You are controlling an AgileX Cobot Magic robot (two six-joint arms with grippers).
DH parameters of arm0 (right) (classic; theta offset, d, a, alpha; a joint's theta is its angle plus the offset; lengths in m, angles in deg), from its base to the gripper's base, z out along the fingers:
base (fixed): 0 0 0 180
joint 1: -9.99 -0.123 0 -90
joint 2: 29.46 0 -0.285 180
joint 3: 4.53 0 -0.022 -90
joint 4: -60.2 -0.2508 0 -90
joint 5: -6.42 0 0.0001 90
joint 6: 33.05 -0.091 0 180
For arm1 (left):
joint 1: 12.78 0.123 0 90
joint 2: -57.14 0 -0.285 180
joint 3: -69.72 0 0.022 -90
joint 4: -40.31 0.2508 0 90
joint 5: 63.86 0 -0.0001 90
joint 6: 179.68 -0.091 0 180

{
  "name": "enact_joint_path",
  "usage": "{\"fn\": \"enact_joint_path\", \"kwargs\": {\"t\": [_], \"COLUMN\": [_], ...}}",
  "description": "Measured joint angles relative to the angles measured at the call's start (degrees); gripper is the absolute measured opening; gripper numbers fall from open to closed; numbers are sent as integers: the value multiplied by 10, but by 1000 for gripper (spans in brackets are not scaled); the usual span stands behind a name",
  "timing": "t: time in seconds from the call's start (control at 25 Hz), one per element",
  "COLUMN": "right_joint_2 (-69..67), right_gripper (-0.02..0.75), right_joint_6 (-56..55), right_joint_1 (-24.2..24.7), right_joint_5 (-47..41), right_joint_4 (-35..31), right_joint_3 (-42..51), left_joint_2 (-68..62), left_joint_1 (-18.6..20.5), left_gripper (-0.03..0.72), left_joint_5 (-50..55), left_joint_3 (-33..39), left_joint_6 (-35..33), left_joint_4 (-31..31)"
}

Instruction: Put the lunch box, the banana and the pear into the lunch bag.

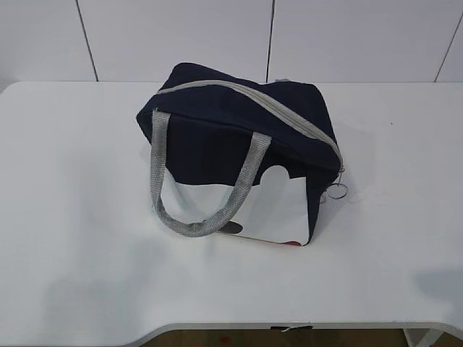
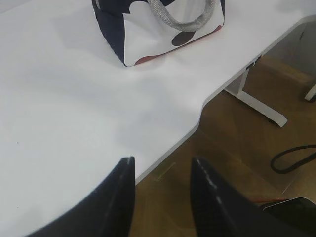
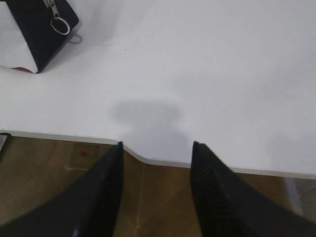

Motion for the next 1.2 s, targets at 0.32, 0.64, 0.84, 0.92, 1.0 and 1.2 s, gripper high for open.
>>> {"fn": "enact_joint_path", "kwargs": {"t": [0.32,0.64,0.84,0.92,1.0,1.2], "right_joint_2": [0,0,0,0,0,0], "right_gripper": [365,365,365,365,365,365], "right_joint_6": [-1,-1,-1,-1,-1,-1], "right_joint_1": [0,0,0,0,0,0], "right_joint_5": [0,0,0,0,0,0], "right_joint_4": [0,0,0,0,0,0], "right_joint_3": [0,0,0,0,0,0], "left_joint_2": [0,0,0,0,0,0], "left_joint_1": [0,0,9,14,21,68], "left_gripper": [289,289,289,289,289,289], "left_joint_5": [0,0,0,0,0,0], "left_joint_3": [0,0,0,0,0,0], "left_joint_6": [0,0,0,0,0,0], "left_joint_4": [0,0,0,0,0,0]}}
